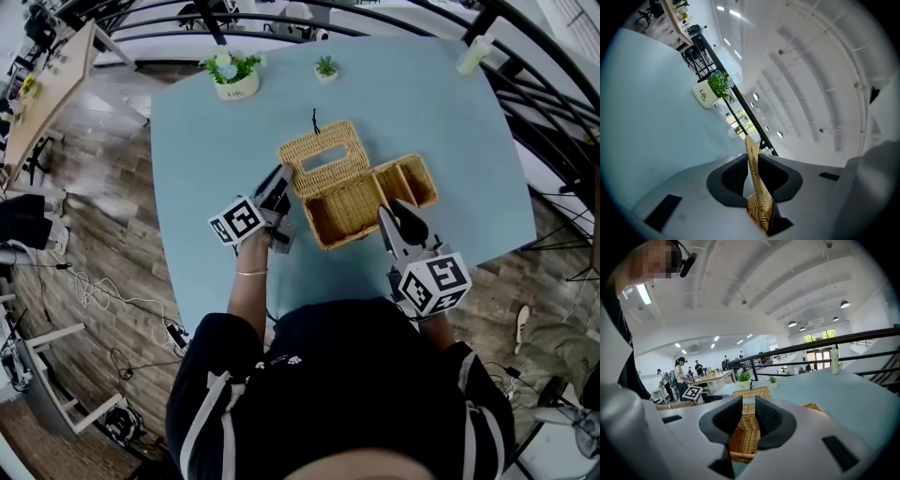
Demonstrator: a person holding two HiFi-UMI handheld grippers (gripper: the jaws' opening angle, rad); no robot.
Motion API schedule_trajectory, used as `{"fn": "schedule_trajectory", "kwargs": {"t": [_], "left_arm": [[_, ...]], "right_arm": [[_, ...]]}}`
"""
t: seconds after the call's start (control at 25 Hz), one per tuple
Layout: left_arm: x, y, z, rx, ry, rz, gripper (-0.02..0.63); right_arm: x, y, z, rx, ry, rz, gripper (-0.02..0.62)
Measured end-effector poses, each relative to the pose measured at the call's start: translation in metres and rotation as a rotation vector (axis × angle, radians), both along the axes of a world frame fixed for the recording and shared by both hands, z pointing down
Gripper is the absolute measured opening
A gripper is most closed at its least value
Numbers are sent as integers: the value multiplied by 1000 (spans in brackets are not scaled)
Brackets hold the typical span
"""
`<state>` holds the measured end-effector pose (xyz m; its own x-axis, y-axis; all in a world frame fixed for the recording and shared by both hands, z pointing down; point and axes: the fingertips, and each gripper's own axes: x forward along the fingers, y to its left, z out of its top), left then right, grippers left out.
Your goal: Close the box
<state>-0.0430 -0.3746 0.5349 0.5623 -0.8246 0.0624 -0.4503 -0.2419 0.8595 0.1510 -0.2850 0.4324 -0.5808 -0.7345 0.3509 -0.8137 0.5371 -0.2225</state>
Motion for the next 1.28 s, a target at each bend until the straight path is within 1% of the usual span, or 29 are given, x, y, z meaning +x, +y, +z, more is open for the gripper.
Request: {"fn": "schedule_trajectory", "kwargs": {"t": [0.2, 0.36, 0.56, 0.72, 0.84, 1.0, 1.28], "left_arm": [[3, 4, -10, 50, -38, 7, 66], [2, 7, -21, 100, -69, 11, 62], [7, 11, -31, 157, -97, 38, 58], [9, 17, -39, 209, -100, 52, 55], [12, 22, -43, 243, -127, 67, 55], [16, 27, -47, 280, -166, 90, 52], [20, 35, -52, 326, -200, 127, 52]], "right_arm": [[3, 3, 0, 3, 1, -3, 83], [-4, 0, 4, -5, 10, -21, 83], [-11, -5, 6, -4, 14, -44, 83], [-22, -14, 1, 17, 16, -66, 83], [-31, -20, -5, 40, 19, -85, 83], [-43, -27, -5, 47, 21, -108, 83], [-67, -47, -5, 55, 16, -116, 83]]}}
